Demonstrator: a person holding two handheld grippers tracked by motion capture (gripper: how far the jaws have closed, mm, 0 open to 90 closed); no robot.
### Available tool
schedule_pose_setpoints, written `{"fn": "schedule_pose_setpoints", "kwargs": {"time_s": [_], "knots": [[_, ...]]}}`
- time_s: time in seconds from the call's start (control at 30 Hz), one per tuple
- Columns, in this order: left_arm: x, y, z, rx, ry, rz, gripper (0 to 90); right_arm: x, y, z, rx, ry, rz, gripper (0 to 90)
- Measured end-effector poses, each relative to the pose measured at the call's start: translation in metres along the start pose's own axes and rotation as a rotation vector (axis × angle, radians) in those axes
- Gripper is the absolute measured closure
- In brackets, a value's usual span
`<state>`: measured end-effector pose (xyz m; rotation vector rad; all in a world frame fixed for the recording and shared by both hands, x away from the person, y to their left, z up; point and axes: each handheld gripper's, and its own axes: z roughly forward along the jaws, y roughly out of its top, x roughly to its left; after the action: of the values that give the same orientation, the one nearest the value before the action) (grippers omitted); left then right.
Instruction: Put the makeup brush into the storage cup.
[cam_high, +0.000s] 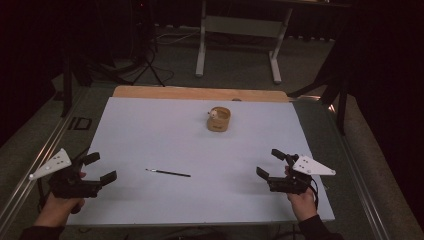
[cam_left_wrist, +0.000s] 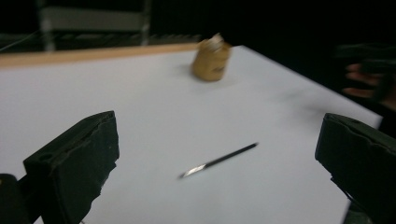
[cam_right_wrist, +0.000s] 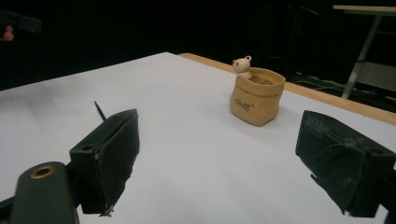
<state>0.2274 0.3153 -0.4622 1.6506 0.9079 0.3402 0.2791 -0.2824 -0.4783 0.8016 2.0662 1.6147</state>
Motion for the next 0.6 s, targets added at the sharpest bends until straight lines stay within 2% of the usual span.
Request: {"fn": "schedule_pose_setpoints", "kwargs": {"time_s": [0.03, 0.07, 0.13, 0.27, 0.3, 0.37, 0.4, 0.43, 0.47, 0.5, 0.53, 0.57, 0.6], "knots": [[0.0, 0.0, 0.0, 0.0, 0.0, 0.0, 0.4, 0.0, 0.0, 0.0, 0.0, -0.002, 0.001, 13.4], [0.003, 0.009, 0.003, 0.021, -0.041, 0.032, 0.4, 0.0, 0.0, 0.0, -0.001, -0.004, 0.0, 13.4], [0.005, 0.016, 0.009, 0.043, -0.065, 0.066, 0.4, -0.001, 0.0, 0.0, -0.005, -0.004, 0.005, 13.4], [0.008, 0.026, 0.021, 0.097, -0.115, 0.1, 0.5, -0.001, 0.0, -0.001, -0.008, -0.006, 0.006, 13.4], [0.008, 0.026, 0.021, 0.097, -0.115, 0.1, 0.5, -0.001, 0.0, 0.0, -0.007, -0.006, 0.006, 13.4], [0.007, 0.031, 0.029, 0.141, -0.138, 0.135, 0.5, -0.001, 0.0, 0.0, -0.002, -0.001, 0.005, 13.4], [0.006, 0.033, 0.036, 0.184, -0.156, 0.158, 0.5, -0.001, 0.0, 0.0, -0.002, -0.001, 0.005, 13.4], [0.006, 0.033, 0.036, 0.184, -0.156, 0.158, 0.5, -0.001, 0.0, 0.0, -0.002, -0.001, 0.005, 13.4], [0.004, 0.034, 0.045, 0.228, -0.167, 0.184, 0.5, 0.0, 0.0, 0.001, -0.003, 0.001, 0.006, 13.4], [0.004, 0.034, 0.045, 0.228, -0.167, 0.184, 0.9, 0.0, 0.0, 0.001, -0.003, 0.001, 0.005, 13.4], [0.003, 0.034, 0.049, 0.256, -0.174, 0.2, 1.0, 0.0, 0.0, 0.001, -0.003, 0.001, 0.004, 13.4], [0.001, 0.034, 0.058, 0.305, -0.185, 0.229, 1.0, 0.0, 0.0, 0.001, -0.002, 0.002, 0.004, 13.5], [0.001, 0.034, 0.058, 0.305, -0.185, 0.229, 1.0, 0.0, 0.0, 0.001, 0.0, 0.001, 0.003, 13.4]]}}
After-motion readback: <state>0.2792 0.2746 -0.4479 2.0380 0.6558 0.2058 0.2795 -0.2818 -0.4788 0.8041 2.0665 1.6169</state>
